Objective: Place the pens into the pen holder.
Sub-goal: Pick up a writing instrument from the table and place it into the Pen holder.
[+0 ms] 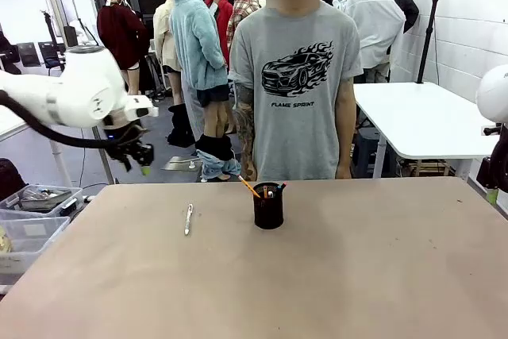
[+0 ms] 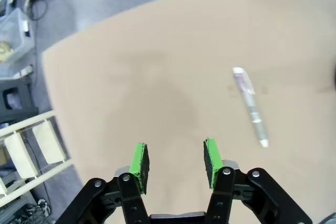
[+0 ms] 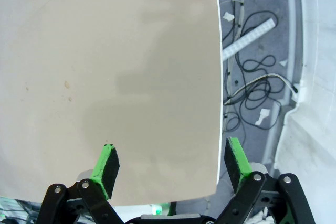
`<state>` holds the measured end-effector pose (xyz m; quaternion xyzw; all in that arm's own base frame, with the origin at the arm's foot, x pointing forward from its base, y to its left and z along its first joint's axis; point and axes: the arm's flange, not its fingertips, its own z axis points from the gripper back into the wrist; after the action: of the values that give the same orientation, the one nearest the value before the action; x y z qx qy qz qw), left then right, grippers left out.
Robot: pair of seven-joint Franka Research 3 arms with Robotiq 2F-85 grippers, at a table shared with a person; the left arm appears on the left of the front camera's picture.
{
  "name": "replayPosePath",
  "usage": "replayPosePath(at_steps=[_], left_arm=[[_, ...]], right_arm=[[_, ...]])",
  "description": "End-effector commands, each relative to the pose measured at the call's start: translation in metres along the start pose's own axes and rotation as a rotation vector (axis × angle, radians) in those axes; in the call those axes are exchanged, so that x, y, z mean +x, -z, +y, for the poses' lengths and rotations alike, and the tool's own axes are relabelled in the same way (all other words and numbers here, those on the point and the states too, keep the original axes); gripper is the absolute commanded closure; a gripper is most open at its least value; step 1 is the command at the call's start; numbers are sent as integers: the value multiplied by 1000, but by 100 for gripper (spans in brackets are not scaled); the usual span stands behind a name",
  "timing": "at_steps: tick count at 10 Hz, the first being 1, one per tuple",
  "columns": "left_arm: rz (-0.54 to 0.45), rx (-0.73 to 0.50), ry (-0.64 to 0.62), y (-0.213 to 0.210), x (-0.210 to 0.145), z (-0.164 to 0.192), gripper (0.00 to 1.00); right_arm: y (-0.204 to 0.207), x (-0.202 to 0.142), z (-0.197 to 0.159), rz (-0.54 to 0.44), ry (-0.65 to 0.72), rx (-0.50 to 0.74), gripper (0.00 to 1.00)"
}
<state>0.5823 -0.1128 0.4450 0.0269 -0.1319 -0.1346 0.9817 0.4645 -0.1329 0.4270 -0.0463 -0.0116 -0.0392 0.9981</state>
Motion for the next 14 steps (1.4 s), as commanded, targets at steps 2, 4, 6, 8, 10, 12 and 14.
replayPosePath(at_steps=[2, 4, 6, 8, 10, 12, 14], left_arm=[[69, -71, -46, 29, 29, -30, 43], [58, -149, -52, 54, 40, -45, 43], [88, -182, -74, 83, 42, -49, 43], [102, -197, -82, 107, 41, -58, 43], [119, -171, -89, 118, 36, -71, 43], [156, -176, -77, 127, 31, -73, 43], [148, -164, -75, 132, 27, -77, 43]], right_arm=[[-1, 0, 1, 8, 13, -4, 0], [-1, 0, 1, 8, 13, -4, 0], [-1, 0, 1, 8, 13, -4, 0], [-1, 0, 1, 8, 13, -4, 0], [-1, 0, 1, 8, 13, -4, 0], [-1, 0, 1, 8, 13, -4, 0], [-1, 0, 1, 8, 13, -4, 0]])
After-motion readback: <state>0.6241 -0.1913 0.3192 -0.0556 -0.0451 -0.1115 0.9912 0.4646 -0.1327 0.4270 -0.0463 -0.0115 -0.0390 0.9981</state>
